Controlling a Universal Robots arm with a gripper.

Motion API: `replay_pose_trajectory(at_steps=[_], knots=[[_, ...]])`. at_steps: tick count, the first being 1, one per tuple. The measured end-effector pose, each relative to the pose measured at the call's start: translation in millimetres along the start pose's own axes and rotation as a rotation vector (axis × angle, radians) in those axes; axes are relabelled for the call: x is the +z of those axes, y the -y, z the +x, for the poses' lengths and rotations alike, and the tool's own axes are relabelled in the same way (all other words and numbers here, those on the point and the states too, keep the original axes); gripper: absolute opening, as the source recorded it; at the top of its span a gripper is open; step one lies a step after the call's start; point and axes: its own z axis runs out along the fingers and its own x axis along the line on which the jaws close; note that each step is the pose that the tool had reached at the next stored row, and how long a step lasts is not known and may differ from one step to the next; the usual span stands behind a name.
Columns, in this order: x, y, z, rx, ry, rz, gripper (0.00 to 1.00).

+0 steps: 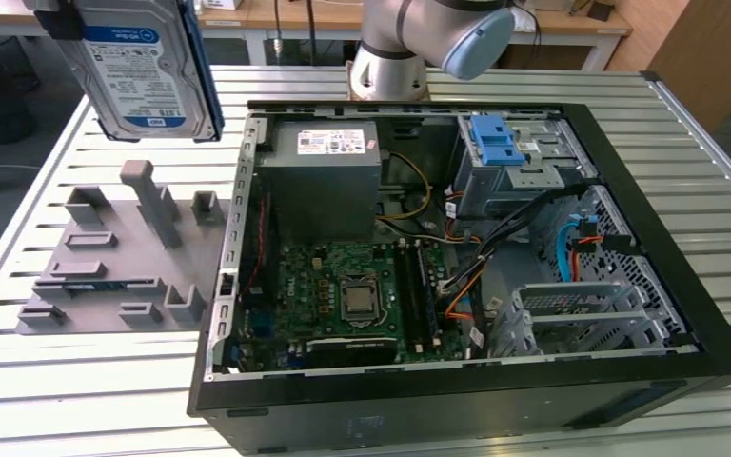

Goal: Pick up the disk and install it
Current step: 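Pick up the disk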

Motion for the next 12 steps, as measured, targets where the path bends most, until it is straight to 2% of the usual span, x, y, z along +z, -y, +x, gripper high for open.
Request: replay_pose_trajectory(at_steps=[12], knots=[[-0.6,17.8,9.2,0.000,0.0000,0.0000,0.37]])
